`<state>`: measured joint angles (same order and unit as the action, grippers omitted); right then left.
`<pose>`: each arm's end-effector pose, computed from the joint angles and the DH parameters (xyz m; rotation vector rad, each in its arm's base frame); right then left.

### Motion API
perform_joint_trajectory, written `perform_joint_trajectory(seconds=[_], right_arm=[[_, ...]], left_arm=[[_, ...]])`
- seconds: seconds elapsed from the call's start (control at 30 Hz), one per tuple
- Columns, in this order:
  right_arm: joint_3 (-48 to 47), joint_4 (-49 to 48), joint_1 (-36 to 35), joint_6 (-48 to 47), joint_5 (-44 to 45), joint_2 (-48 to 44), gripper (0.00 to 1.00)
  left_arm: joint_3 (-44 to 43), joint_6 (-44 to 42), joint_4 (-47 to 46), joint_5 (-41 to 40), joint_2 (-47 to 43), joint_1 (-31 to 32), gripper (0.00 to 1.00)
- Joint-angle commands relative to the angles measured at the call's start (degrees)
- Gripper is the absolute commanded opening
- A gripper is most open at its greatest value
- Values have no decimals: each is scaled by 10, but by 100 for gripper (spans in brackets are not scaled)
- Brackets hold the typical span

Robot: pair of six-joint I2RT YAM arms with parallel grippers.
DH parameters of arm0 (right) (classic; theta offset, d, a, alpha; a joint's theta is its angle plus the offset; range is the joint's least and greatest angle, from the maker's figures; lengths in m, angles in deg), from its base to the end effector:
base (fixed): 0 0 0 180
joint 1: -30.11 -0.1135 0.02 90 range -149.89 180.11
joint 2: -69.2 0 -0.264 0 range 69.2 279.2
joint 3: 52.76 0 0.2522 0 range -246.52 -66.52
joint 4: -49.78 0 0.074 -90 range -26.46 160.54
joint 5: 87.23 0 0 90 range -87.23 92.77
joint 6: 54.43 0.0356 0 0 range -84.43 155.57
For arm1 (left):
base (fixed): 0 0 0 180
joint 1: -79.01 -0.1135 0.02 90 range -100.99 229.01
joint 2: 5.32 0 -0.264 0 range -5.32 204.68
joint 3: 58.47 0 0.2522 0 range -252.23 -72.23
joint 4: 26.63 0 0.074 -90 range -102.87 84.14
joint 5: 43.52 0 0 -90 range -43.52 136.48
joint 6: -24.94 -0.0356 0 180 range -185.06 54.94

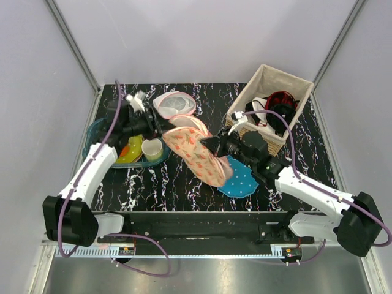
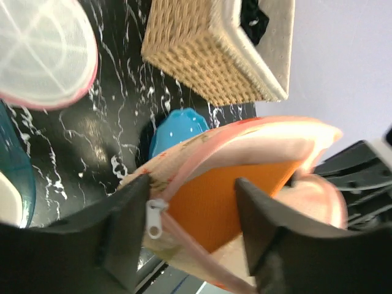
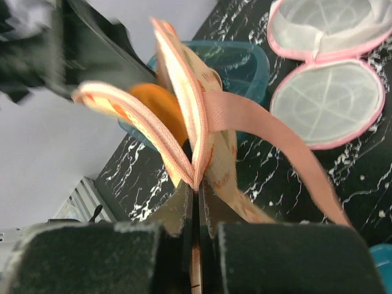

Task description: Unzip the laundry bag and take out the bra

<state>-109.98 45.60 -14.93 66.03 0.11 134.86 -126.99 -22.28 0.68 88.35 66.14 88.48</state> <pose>0.1896 0.1922 0.3089 -0.2596 1.7322 1.0273 0.2671 -0.0686 0.3002 -0.1651 2.2157 -1.2943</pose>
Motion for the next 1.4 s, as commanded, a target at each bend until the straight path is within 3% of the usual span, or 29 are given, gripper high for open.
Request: perform_joint_trajectory(seconds=[0.0, 0.1, 0.17, 0.43, 0.6, 0.73, 0.83, 0.93, 1.03, 1.23, 1.37], right_arm=[[-29, 80, 1, 45, 24, 8, 0], [-42, 120, -1, 50, 39, 16, 0], [-38, 127, -1, 53, 48, 16, 0], [-30, 161, -2, 65, 72, 2, 0], [-37, 175, -1, 103, 107, 28, 0], [-59, 170, -1, 137, 84, 63, 0], [-72, 174, -2, 151, 65, 82, 0], [-75, 175, -3, 163, 68, 86, 0], [-74, 202, -2, 178, 85, 82, 0], [-73, 208, -2, 177, 87, 82, 0], [-73, 209, -2, 176, 89, 81, 0]], left_arm=[[-146, -110, 141, -71, -18, 7, 68], [-154, -110, 163, -121, -40, 31, 82], [-142, -114, 192, -164, -57, 55, 83], [-46, -65, 181, -214, -128, 150, 90], [32, 8, 88, -159, -140, 208, 90], [73, 20, -8, -102, -119, 259, 90], [75, 3, -4, -102, -97, 287, 90], [54, -12, 19, -130, -72, 316, 89], [33, -3, 49, -223, -45, 357, 82], [30, 37, 25, -331, -21, 415, 84], [13, 39, 27, -352, 11, 424, 86]])
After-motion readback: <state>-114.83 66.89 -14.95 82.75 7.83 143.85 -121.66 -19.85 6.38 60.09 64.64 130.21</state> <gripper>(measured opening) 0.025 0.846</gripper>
